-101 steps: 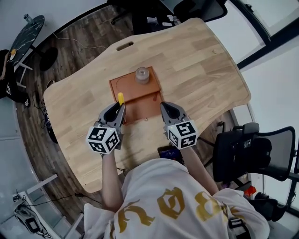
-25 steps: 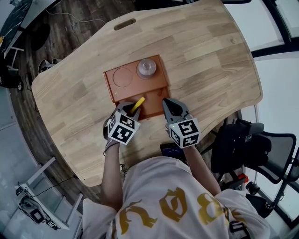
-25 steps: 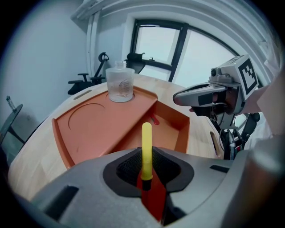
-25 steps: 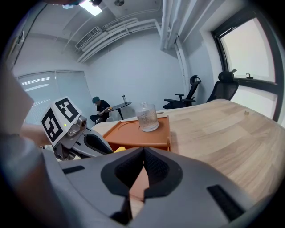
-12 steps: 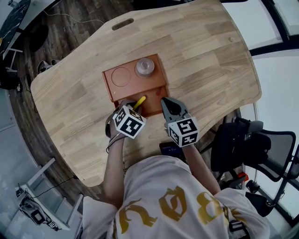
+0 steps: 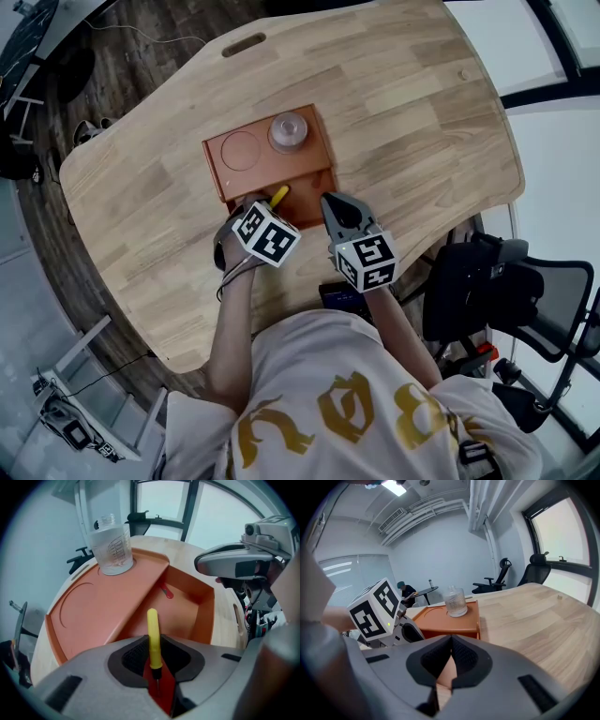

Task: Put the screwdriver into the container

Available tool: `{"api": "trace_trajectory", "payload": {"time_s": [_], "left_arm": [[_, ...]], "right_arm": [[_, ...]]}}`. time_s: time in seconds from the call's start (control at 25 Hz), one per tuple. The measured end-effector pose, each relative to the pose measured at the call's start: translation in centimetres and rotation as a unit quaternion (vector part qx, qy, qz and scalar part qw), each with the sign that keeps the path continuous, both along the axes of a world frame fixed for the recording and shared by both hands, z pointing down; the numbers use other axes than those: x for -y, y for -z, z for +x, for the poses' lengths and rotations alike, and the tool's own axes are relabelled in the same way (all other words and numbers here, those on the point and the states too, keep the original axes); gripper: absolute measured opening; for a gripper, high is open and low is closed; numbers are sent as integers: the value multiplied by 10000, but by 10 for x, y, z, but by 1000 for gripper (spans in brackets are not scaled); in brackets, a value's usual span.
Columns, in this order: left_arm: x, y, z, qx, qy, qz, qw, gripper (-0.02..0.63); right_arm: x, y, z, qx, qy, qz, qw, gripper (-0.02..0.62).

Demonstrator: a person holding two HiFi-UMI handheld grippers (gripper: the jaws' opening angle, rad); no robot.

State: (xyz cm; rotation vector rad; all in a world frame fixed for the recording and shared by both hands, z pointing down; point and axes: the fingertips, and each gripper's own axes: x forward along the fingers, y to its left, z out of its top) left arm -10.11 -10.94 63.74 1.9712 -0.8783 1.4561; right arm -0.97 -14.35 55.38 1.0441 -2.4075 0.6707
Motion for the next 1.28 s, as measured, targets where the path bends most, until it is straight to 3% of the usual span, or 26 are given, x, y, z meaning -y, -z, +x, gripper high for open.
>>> {"api": "trace_trajectory", "payload": {"time_s": [0.76, 1.04, 1.28], "left_arm": [[0, -6, 0, 302, -94, 52, 9995, 83], [-2, 2, 2, -10, 151, 163, 9998, 109], [0, 40, -9, -299, 609, 805, 9944, 107]], "right_arm": [[-6, 2, 8, 39, -67, 8, 10000, 11], [-7, 10, 10, 61, -60, 116, 9999, 11], [-14, 21, 10, 82, -11, 202, 9998, 11]]}}
